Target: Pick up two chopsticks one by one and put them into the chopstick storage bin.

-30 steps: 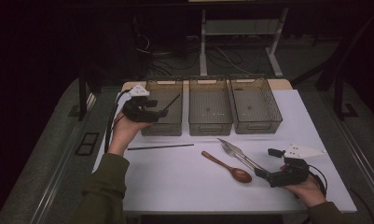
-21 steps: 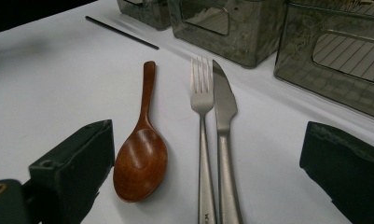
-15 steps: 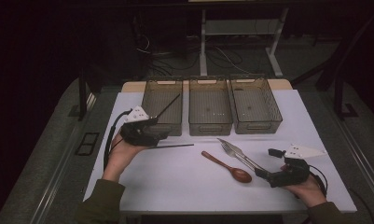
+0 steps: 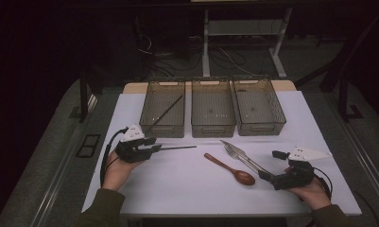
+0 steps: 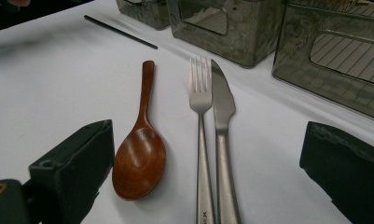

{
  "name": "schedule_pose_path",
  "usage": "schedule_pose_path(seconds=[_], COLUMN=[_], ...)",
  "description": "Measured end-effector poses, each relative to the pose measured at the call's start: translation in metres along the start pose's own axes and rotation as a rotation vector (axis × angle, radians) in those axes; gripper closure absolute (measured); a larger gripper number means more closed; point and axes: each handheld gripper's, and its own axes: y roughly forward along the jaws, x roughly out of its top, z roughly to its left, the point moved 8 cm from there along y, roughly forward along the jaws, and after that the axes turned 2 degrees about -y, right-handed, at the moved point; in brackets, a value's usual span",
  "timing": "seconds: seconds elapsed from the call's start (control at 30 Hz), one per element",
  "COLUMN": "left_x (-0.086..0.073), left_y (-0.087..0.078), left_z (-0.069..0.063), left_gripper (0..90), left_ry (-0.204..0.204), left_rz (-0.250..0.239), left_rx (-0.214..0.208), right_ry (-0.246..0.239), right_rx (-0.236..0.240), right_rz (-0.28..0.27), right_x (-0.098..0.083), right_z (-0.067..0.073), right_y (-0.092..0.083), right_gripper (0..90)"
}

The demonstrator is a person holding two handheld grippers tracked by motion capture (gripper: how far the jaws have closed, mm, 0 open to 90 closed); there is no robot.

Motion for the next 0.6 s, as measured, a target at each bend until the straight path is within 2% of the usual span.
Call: schedule_pose_path(seconds=[0.03,0.07,0.23,0.43,0.53,0.6], left_x=[-0.005,-0.009,-0.022,-0.044,-0.051,-0.054], left_y=[0.001,0.003,0.002,-0.002,-0.004,-0.005], left_z=[0.007,0.011,0.036,0.062,0.071,0.074], left_gripper=[71.2,74.4,88.7,88.8,88.8,88.8], left_ry=[0.011,-0.005,-0.081,-0.152,-0.187,-0.194], left_rz=[0.033,0.050,0.072,0.114,0.118,0.127], left_rx=[0.026,0.043,0.072,0.118,0.131,0.135], right_ry=[-0.001,0.000,-0.004,-0.009,-0.008,-0.008], right_rx=[0.001,0.001,0.001,0.004,0.004,0.004], right_rz=[0.000,0.001,0.005,0.008,0.008,0.010], right_x=[0.000,0.000,0.000,-0.001,-0.001,-0.001], right_z=[0.000,0.000,0.001,0.001,0.001,0.001], right_y=[0.000,0.000,0.001,0.002,0.002,0.002], right_gripper=[2.4,2.4,2.4,2.4,2.4,2.4])
